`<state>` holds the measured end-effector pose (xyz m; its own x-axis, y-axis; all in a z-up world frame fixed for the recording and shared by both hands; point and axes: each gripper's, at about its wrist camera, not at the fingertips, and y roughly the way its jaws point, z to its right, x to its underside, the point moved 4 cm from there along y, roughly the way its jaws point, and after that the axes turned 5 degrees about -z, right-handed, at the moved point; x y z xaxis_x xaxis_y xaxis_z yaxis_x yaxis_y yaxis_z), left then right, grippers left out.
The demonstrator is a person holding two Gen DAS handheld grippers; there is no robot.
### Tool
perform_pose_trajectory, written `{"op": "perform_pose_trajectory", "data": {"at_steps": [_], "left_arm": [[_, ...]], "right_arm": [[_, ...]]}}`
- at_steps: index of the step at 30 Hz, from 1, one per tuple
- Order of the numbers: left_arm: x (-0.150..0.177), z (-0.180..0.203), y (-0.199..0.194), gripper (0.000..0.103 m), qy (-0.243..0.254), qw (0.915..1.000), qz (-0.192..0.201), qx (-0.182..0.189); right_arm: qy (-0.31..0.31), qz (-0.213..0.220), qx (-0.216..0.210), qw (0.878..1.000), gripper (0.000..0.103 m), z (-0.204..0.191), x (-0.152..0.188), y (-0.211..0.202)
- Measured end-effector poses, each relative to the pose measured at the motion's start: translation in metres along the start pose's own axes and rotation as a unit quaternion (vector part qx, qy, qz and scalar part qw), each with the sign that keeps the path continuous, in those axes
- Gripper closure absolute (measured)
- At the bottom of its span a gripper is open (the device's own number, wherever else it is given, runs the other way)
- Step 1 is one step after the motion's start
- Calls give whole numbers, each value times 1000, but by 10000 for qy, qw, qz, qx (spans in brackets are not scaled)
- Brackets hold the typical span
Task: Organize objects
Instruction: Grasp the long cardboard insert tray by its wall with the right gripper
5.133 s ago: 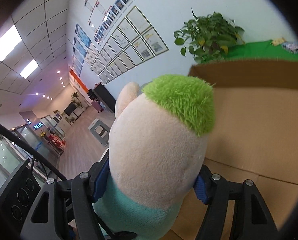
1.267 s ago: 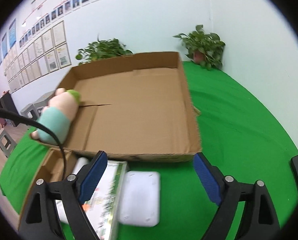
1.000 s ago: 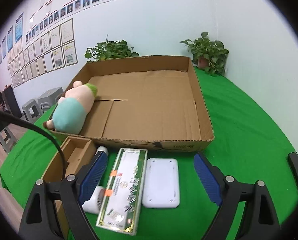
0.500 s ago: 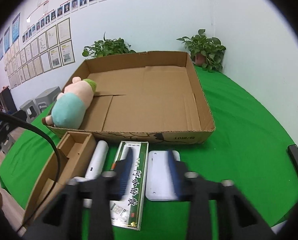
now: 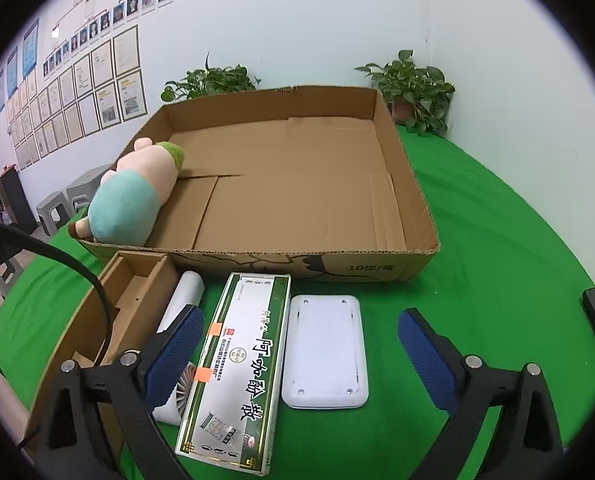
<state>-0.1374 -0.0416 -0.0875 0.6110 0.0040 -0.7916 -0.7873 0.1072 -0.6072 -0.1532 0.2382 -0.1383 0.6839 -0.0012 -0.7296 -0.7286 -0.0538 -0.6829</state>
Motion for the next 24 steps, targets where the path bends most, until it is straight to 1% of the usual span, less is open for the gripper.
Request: {"op": "perform_pose_trajectory", "data": {"at_steps": [5,9,11,13,16,19,21,23,24], "left_arm": [[4,-6,-10,5,-28,9999,-39,118],[9,-8,-29,5,52,9999,-117,106],[14,-7,-41,5,113,9998,-128,117],[23,-6,-51,5,164,9995,-203,176],[39,-9,-62,5,140,9990,-299,308],[53,-16,-61,5,-49,9979,-453,464],[63,-18,-54,6,-173,9956,-624,680],[73,-17,-45,7,-213,9935,-760,825],[77,-16,-39,12,-206,9922,-825,908]], "right_arm": [[-138,205,-291,9993,5,-13,2,-15],[-388,360,-877,9947,5,-30,9,-43],[-450,294,-1273,9904,5,-41,20,-60],[-407,113,-1833,9822,5,-53,36,-77],[-485,-181,-2225,9736,5,-72,64,-90],[-588,-454,-2389,9682,6,-92,85,-87],[-619,-585,-2409,9668,8,-102,93,-83],[-639,-646,-2401,9665,12,-112,96,-78],[-658,-672,-2347,9675,15,-116,97,-75]]}}
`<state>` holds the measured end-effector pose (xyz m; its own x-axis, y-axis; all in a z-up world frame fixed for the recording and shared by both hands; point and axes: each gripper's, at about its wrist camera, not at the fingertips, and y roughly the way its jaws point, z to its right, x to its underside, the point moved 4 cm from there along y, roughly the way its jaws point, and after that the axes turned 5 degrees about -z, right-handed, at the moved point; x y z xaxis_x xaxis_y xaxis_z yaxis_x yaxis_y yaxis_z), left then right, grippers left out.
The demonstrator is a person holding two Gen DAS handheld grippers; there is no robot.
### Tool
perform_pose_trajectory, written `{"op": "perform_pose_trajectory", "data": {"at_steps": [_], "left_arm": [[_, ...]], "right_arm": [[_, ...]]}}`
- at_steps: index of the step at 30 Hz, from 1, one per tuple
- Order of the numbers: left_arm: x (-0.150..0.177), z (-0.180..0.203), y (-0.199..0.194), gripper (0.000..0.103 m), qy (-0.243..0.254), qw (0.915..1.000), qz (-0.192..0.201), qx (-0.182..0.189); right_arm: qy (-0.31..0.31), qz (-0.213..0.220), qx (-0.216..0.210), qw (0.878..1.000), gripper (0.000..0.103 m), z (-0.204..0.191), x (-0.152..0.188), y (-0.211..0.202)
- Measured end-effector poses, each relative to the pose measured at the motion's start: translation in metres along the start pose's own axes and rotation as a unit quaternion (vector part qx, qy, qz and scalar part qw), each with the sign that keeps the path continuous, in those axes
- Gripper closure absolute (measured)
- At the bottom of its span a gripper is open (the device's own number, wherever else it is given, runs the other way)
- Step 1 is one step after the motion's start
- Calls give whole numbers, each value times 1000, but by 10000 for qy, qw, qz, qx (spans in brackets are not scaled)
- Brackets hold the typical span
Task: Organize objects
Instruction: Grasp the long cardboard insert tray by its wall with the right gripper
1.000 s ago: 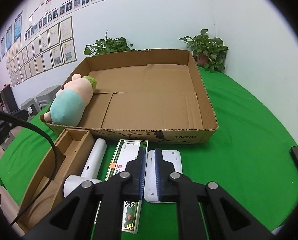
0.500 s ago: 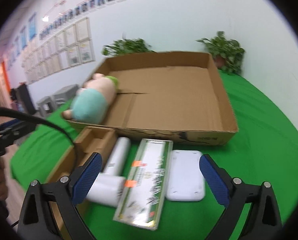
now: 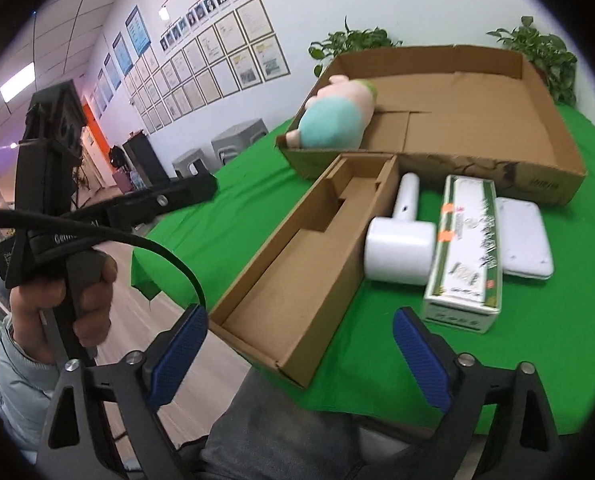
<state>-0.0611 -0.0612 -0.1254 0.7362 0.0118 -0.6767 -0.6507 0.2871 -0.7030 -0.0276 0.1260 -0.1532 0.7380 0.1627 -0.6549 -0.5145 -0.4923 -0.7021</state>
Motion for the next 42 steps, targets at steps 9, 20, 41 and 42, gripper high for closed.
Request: {"op": "perform_pose_trajectory", "data": {"at_steps": [9,20,41,42], "left_arm": [[5,-3,44,43,-136,9984,-418,357],[5,-4,85,81,-257,9942,-863,586],[27,8,65,91,-187,9949,-958,240],[28,9,63,91,-175,9952,-936,206]], "right_arm": [[215,-40,1023,9945,41,20,-7,22],[328,-178,1063,9936,81,23,-9,45],[384,-215,896,9950,78,13,-7,48],[441,-199,882,9949,82,15,-7,47]]}}
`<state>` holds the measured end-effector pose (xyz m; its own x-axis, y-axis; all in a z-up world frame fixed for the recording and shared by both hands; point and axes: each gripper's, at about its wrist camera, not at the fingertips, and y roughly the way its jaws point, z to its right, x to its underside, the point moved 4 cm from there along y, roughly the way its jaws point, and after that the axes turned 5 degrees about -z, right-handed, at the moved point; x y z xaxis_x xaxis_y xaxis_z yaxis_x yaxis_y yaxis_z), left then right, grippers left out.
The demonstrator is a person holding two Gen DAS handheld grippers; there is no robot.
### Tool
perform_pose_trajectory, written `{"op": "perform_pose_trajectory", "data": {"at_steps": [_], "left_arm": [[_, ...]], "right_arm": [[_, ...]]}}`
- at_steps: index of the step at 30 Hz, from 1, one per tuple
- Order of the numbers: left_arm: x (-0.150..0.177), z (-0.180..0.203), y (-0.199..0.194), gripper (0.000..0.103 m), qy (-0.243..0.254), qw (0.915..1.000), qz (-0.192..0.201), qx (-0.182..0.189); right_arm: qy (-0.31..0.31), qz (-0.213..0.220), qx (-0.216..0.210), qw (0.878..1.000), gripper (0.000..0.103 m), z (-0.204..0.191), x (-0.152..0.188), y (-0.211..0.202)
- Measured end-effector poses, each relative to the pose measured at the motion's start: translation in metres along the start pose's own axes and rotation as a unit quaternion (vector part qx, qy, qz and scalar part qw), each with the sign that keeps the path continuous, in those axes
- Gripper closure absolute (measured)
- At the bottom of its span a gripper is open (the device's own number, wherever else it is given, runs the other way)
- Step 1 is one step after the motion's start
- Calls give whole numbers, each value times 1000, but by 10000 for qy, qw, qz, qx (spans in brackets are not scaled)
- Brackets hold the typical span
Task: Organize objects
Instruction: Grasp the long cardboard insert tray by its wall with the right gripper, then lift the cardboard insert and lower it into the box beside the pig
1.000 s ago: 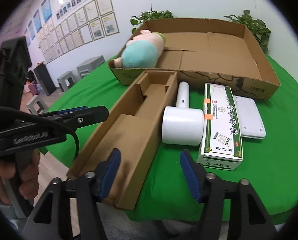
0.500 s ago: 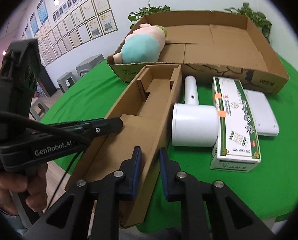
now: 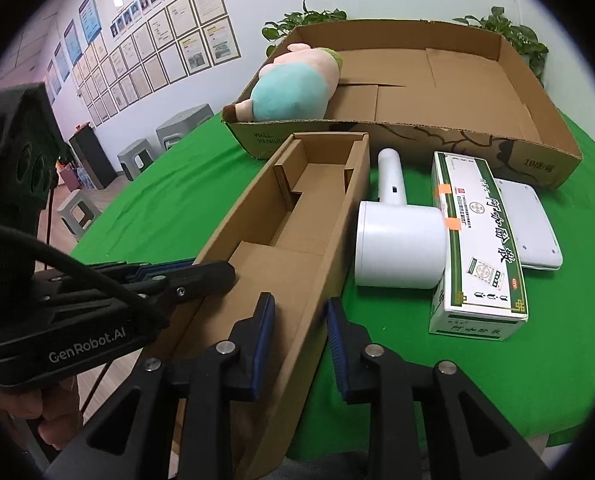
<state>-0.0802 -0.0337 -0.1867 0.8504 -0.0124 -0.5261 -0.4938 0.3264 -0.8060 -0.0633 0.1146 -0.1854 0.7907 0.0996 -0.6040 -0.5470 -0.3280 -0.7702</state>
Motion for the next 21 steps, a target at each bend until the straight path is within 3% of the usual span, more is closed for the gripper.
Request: {"op": "perform_pose_trajectory", "data": {"at_steps": [5,11,21], "left_arm": [[1,12,-25,93,222,9988,365,-231],[-12,39,-72,93,590,9921,1010,-464],[-85,103,-105,93,1279,9734,1864,-363]], "right_arm": [[80,249,-23,9997,87,0,3,-11],[128,979,-216,9949,88,-6,-5,-52],[270,2078,64,9778,91,30,-66,-100]]}}
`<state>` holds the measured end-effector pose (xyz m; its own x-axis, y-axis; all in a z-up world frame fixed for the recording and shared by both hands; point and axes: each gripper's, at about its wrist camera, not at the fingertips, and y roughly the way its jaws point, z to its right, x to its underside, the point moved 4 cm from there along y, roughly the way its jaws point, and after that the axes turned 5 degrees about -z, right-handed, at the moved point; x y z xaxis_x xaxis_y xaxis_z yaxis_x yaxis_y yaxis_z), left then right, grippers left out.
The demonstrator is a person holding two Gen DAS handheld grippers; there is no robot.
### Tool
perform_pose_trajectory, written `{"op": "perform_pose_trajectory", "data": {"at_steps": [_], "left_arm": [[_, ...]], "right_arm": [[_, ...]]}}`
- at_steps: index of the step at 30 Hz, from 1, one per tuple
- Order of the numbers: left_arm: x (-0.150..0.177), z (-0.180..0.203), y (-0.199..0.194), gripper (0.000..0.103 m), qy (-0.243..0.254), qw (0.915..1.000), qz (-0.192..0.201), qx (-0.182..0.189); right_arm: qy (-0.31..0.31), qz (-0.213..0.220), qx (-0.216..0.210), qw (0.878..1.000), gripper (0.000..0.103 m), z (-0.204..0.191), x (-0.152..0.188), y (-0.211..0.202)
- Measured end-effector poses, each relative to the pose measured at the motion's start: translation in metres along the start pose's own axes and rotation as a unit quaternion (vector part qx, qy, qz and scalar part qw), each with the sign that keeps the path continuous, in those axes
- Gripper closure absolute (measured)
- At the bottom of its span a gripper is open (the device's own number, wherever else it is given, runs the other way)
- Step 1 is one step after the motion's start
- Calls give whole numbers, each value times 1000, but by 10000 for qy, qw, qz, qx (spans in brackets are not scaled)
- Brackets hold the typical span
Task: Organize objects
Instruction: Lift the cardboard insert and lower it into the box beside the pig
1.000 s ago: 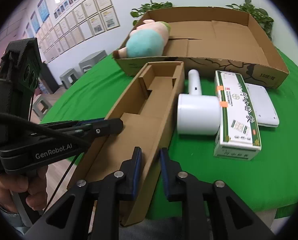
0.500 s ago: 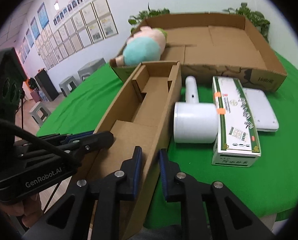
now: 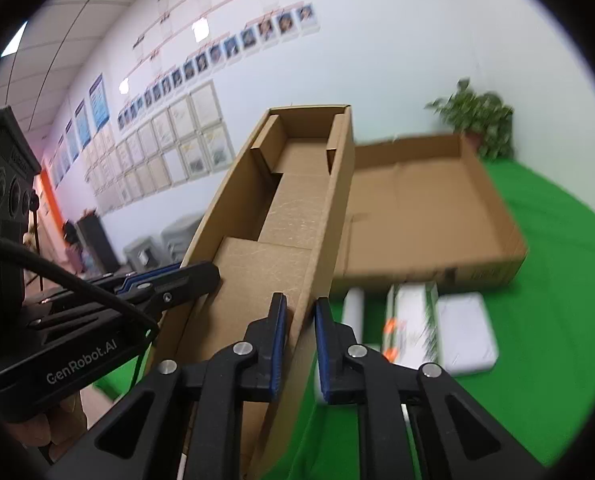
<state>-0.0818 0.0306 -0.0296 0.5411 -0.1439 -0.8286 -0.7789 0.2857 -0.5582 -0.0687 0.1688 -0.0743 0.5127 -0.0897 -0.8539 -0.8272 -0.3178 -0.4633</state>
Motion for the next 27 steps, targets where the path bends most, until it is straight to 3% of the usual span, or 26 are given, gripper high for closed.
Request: {"op": "perform_pose_trajectory", "data": {"at_steps": [8,15,20,27], "left_arm": [[-81,6,25,93,45,9990,368,240],[-137,-21,71,93,-48,9992,343,222],[-146,-48,116,93,-273,9994,78,184],[-122,-75,196,93,-670,9955,-660,79]], "right_arm": [[-79,454,318,9984,92,18,-65,10],[-65,334,251,9991,93,26,-107,51],[-94,3,189,9998,93,29,-112,86],[35,-782,4,9969,93,46,-96,161]]}}
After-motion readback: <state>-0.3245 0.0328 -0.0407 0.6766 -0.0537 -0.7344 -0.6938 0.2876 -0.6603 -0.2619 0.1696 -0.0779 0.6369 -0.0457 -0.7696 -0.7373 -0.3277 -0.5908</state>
